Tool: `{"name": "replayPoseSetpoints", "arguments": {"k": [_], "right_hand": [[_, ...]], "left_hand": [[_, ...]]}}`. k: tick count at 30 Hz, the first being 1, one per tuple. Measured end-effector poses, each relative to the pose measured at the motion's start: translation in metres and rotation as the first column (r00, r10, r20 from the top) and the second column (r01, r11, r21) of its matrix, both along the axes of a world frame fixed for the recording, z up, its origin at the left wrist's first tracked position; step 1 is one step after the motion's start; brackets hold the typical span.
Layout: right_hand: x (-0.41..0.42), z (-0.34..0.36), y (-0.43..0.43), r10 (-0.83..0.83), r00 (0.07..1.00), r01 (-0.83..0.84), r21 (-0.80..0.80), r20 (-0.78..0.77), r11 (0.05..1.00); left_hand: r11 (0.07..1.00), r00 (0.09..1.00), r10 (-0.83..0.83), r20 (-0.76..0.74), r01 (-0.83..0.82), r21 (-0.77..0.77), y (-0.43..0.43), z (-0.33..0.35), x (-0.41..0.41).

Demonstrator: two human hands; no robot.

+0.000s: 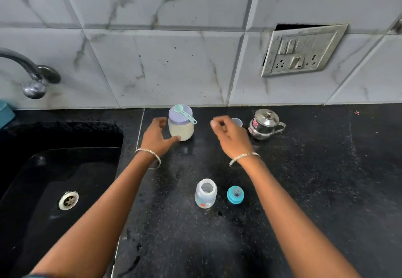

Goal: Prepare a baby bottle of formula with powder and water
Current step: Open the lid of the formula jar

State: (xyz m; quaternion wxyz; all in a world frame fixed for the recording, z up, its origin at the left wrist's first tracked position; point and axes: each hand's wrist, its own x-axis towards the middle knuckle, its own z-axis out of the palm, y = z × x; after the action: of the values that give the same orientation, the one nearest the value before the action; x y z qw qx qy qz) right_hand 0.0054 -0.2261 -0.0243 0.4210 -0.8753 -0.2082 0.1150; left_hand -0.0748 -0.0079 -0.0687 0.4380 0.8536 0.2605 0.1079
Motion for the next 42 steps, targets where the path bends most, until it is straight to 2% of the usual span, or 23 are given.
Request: {"name": "replayPoseSetpoints", "arguments": {"k": [4,9,11,13,16,18,20,23,26,28,31,34,38,42], "right_hand": [[0.024,-0.005,0.054,0.106,0.989,-0.121,-0.158,-0.099,0.98],[0.043,-0.014,0.087,0.094,0.987,-0.114,-0.153,-0.133,0.982],[0.046,-0.02,0.091,0.086,0.981,-0.095,-0.046,-0.174,0.994],[0.046,-0.022,0.086,0.102,0.959,-0.065,0.144,-0.265,0.987],[0.038,-0.024,0.071,0.199,0.905,-0.011,0.448,-0.375,0.894],[0.03,-0.023,0.059,0.244,0.873,0.039,0.559,-0.422,0.828],[0.019,-0.02,0.047,0.231,0.877,0.06,0.572,-0.422,0.818],[0.001,-0.014,0.034,0.124,0.935,0.069,0.514,-0.331,0.855],[-0.018,-0.007,0.026,-0.058,0.995,0.085,0.361,-0.087,0.929],[-0.036,0.007,0.023,-0.088,0.993,0.073,0.192,0.073,0.979],[-0.066,0.033,0.023,-0.035,0.997,0.039,-0.062,0.068,0.997],[-0.089,0.043,0.026,-0.028,0.993,0.051,-0.201,0.115,0.978],[-0.106,0.042,0.027,-0.138,0.947,0.163,-0.065,0.289,0.985],[-0.115,0.043,0.022,-0.171,0.897,0.158,0.067,0.408,0.985]], "left_hand": [[0.998,0.999,0.032,0.035,-0.03,-0.052,0.0,-0.004,0.036],[0.988,0.994,0.083,0.068,-0.073,-0.134,-0.005,-0.014,0.053],[0.989,0.994,0.087,0.059,-0.079,-0.126,-0.005,-0.019,0.055],[0.992,0.995,0.087,0.058,-0.081,-0.101,-0.004,-0.024,0.053],[0.99,0.99,0.114,0.083,-0.107,-0.092,-0.005,-0.025,0.044],[0.989,0.985,0.141,0.103,-0.135,-0.064,-0.008,-0.023,0.034],[0.99,0.981,0.143,0.134,-0.14,-0.032,-0.013,-0.019,0.023],[0.995,0.976,0.096,0.194,-0.102,0.02,-0.025,-0.01,-0.002],[0.988,0.963,0.031,0.269,-0.071,0.138,-0.042,0.002,-0.028],[0.969,0.948,-0.025,0.318,-0.056,0.243,-0.053,0.012,-0.043],[0.913,0.927,-0.111,0.359,-0.048,0.406,-0.067,0.025,-0.059],[0.837,0.933,-0.175,0.315,-0.027,0.547,-0.078,0.034,-0.071],[0.854,0.952,-0.202,0.232,0.055,0.517,-0.083,0.049,-0.087],[0.836,0.953,-0.217,0.21,0.07,0.543,-0.087,0.071,-0.101]]}}
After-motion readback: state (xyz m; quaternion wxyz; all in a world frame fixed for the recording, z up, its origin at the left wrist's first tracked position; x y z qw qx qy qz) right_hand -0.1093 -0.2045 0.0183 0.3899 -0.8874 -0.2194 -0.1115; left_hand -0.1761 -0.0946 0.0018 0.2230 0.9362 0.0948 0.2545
